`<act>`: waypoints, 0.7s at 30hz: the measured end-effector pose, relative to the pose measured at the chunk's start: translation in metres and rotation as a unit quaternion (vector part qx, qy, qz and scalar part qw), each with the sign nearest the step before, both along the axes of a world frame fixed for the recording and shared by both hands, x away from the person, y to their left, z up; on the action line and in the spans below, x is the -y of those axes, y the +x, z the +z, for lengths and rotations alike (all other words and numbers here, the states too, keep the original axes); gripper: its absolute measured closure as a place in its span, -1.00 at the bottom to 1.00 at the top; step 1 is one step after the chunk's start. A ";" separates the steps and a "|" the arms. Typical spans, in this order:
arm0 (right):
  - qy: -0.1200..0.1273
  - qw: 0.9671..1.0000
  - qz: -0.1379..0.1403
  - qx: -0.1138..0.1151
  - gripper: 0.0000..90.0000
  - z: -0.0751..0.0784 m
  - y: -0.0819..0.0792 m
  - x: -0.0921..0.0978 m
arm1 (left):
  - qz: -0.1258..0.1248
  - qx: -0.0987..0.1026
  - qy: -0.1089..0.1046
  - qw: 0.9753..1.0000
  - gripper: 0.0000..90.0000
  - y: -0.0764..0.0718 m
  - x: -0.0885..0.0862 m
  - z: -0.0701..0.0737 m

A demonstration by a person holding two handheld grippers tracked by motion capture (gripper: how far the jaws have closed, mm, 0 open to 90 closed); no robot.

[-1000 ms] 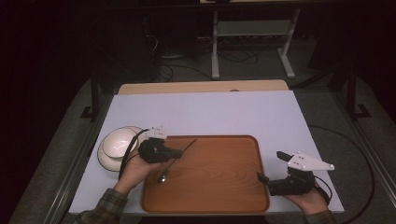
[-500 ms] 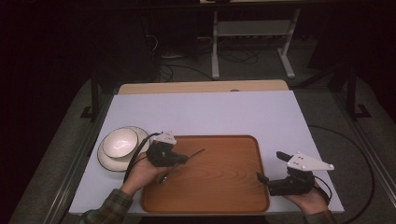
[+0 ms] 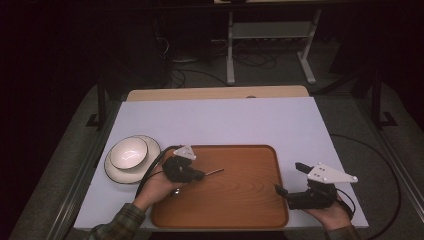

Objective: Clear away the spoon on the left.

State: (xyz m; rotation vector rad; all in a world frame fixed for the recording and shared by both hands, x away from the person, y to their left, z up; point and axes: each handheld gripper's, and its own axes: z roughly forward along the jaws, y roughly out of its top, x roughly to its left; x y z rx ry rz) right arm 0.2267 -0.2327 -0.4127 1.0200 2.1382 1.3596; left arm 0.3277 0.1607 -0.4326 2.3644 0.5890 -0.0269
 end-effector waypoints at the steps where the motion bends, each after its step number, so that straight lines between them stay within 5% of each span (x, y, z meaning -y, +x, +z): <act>1: 0.000 1.000 0.000 -0.001 -0.89 0.000 0.000 0.000 | -0.002 0.001 0.003 1.000 0.92 0.000 0.000 0.000; 12: 0.001 1.000 0.001 0.000 -0.89 0.000 0.000 0.000 | -0.002 0.001 0.004 1.000 0.76 0.000 0.000 -0.001; 21: 0.003 1.000 0.000 -0.001 -0.89 0.000 0.000 0.001 | -0.003 0.006 0.001 1.000 0.23 0.000 0.000 -0.001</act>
